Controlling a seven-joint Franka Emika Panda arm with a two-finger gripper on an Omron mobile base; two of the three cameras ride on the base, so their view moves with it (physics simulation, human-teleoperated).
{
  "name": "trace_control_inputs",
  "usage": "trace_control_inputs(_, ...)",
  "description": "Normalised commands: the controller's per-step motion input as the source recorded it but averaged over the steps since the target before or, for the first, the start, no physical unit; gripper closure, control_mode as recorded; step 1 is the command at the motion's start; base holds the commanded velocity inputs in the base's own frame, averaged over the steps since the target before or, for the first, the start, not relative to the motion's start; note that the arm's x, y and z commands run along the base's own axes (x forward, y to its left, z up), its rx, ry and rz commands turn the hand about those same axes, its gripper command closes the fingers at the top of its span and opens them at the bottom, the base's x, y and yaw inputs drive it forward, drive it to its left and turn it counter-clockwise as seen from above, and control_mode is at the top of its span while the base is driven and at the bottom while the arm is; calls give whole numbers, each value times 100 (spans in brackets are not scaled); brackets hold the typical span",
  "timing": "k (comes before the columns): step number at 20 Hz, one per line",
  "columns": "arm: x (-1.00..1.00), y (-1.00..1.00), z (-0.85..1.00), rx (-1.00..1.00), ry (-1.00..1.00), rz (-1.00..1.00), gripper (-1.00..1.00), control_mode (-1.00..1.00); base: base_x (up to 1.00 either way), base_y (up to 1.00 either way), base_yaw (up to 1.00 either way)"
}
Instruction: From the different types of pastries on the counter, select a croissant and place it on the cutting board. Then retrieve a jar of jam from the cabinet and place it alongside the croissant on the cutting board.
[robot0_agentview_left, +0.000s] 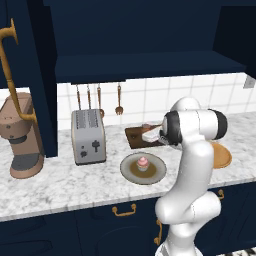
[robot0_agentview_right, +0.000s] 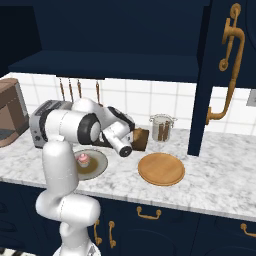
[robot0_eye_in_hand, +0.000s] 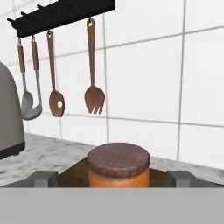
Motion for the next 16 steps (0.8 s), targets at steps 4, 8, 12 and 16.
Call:
trace_control_inputs(4,-60,0,7,1,1,-14,-100,-100,0,0,0)
trace_control_inputs(8,-96,-20,22,4,18,-21,-100,-100,0,0,0)
trace_control_inputs(12,-59,-18,70,3,49,-16,-100,-100,0,0,0)
trace_control_inputs(16,-64,-24,76,1,68,-13,-100,-100,0,0,0)
